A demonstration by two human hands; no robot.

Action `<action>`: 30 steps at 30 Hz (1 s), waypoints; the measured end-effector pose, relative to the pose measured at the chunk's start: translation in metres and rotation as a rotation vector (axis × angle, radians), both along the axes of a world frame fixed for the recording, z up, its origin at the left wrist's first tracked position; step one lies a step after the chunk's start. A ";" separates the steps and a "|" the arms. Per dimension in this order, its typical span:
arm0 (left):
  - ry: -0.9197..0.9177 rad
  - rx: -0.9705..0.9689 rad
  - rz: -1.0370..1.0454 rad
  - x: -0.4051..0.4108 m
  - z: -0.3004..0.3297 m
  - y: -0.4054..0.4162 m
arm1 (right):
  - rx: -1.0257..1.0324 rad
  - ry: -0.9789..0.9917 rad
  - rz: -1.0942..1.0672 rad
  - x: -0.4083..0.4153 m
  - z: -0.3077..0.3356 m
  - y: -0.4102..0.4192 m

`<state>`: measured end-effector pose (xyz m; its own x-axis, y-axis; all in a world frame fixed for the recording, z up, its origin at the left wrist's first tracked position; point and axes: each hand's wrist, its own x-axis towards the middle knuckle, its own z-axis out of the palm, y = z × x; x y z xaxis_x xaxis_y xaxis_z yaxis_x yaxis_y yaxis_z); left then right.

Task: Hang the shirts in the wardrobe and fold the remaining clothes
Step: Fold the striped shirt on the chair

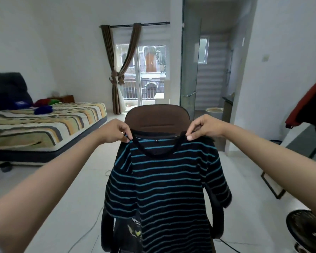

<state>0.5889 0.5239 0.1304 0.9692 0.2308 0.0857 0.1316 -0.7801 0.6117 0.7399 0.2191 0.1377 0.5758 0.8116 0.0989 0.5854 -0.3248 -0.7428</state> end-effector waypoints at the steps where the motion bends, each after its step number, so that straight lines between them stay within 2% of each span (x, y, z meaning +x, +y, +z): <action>1: -0.033 0.019 0.023 -0.001 0.007 -0.006 | 0.025 0.018 -0.002 -0.002 0.007 -0.006; 3: -0.074 0.041 0.064 -0.003 0.018 -0.018 | 0.058 0.023 -0.015 -0.005 0.018 -0.017; 9: -0.077 -0.011 0.111 -0.004 0.034 -0.048 | 0.062 -0.155 -0.098 -0.006 0.033 -0.046; 15: -0.289 0.081 0.183 0.007 0.034 -0.091 | 0.004 -0.381 -0.283 -0.001 0.040 -0.059; 18: -0.341 0.177 0.175 0.009 0.036 -0.102 | -0.012 -0.317 -0.334 0.002 0.040 -0.065; 21: -0.350 0.191 0.179 0.010 0.035 -0.111 | -0.013 -0.270 -0.369 0.003 0.041 -0.071; 27: -0.372 0.034 0.135 0.014 0.030 -0.122 | -0.062 -0.321 -0.323 0.008 0.039 -0.076; 30: -0.392 0.003 0.105 0.012 0.029 -0.124 | -0.013 -0.317 -0.275 0.008 0.039 -0.081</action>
<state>0.6012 0.4003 0.1595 0.8339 0.3263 0.4451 -0.0320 -0.7766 0.6292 0.7484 0.1383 0.1768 0.7137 0.6343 0.2973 0.6749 -0.5089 -0.5344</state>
